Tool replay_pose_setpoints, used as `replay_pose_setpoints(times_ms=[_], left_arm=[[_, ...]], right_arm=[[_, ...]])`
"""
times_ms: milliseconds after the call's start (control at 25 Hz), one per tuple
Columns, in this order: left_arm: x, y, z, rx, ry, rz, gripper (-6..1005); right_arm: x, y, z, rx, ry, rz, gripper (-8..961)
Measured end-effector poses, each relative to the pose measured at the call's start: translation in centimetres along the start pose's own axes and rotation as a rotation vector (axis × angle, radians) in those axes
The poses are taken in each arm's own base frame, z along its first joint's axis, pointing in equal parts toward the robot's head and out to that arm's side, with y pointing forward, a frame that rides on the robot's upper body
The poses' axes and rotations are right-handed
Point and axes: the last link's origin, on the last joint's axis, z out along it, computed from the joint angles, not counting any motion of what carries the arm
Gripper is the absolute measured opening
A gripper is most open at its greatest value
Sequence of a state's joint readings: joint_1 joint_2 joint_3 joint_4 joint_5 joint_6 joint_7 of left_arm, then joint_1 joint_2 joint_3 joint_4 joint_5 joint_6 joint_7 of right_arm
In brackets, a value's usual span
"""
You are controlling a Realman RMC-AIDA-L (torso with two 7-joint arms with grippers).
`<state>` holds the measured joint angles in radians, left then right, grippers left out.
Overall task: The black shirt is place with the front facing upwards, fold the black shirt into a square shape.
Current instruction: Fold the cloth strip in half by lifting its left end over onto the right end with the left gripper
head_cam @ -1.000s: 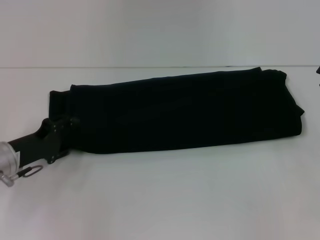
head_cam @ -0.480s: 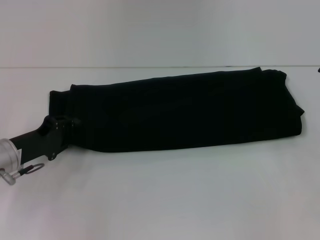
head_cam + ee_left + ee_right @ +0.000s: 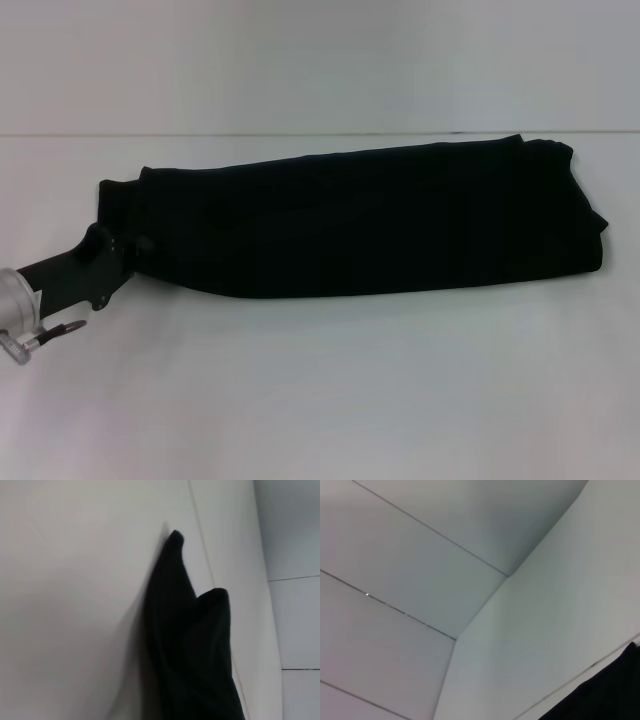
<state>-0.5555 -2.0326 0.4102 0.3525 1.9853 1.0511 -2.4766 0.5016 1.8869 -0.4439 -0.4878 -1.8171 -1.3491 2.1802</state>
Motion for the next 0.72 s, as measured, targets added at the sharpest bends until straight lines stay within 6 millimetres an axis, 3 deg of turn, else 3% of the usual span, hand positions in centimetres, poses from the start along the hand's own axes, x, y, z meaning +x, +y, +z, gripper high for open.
replay_pose_setpoints(times_ms=[40,240,720], left_arm=[[0.1,0.1,0.1,-0.002,0.002,0.016,55],[0.6,0.3,0.1,0.007,0.023,0.105,24],[3.6,-2.8,-3.0,0.118,0.224,0.144,19]], right_arm=[[0.0,-0.1,0.0,0.009,-0.003,0.0,606],[0.2,-0.4,0.1,0.019,-0.004,0.01,606],[1.1,-1.0,0.2,0.034,-0.002,0.031,606]])
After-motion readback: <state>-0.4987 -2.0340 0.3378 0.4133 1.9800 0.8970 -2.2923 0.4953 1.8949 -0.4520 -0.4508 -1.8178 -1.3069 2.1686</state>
